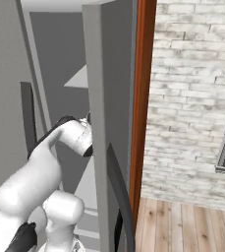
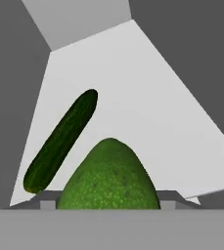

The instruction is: Take the avocado and cucumber out of the freezer and place them in the tupperware container on the counter. Then put the tupperware containing the vegetables back in the freezer.

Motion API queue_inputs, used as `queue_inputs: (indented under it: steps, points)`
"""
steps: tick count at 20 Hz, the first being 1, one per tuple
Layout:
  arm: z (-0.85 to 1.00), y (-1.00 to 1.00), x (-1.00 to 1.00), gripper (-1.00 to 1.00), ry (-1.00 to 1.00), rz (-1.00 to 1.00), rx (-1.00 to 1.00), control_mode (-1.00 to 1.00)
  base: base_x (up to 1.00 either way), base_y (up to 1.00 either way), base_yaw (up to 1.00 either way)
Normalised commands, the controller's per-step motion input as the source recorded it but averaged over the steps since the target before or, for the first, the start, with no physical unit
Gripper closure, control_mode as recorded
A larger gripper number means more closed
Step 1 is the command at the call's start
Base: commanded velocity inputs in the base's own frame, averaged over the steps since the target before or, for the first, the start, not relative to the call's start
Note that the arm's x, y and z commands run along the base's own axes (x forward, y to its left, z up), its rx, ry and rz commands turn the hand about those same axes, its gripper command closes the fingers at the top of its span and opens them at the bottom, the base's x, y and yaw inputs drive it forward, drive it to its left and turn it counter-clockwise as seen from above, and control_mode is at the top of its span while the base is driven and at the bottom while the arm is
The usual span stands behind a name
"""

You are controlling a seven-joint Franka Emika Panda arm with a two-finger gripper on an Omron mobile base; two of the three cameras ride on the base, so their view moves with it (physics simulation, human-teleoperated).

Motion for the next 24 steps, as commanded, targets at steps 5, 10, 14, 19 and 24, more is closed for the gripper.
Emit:
queue_inputs:
  steps: [5,10,14,19,24]
  points:
    - [0.78,0.08,-1.00,1.00,0.00,-0.07,0.00,-1.00,0.00,0.00,0.00]
    - [0.82,0.01,-1.00,1.00,0.01,-0.08,0.00,-1.00,0.00,0.00,0.00]
    - [0.78,0.06,-0.92,1.00,0.10,-0.04,0.00,-1.00,0.00,0.00,0.00]
    - [0.56,0.27,-0.57,1.00,0.19,0.00,0.00,-1.00,0.00,0.00,0.00]
    - [0.39,0.28,-0.25,1.00,0.26,0.00,0.00,-1.00,0.00,0.00,0.00]
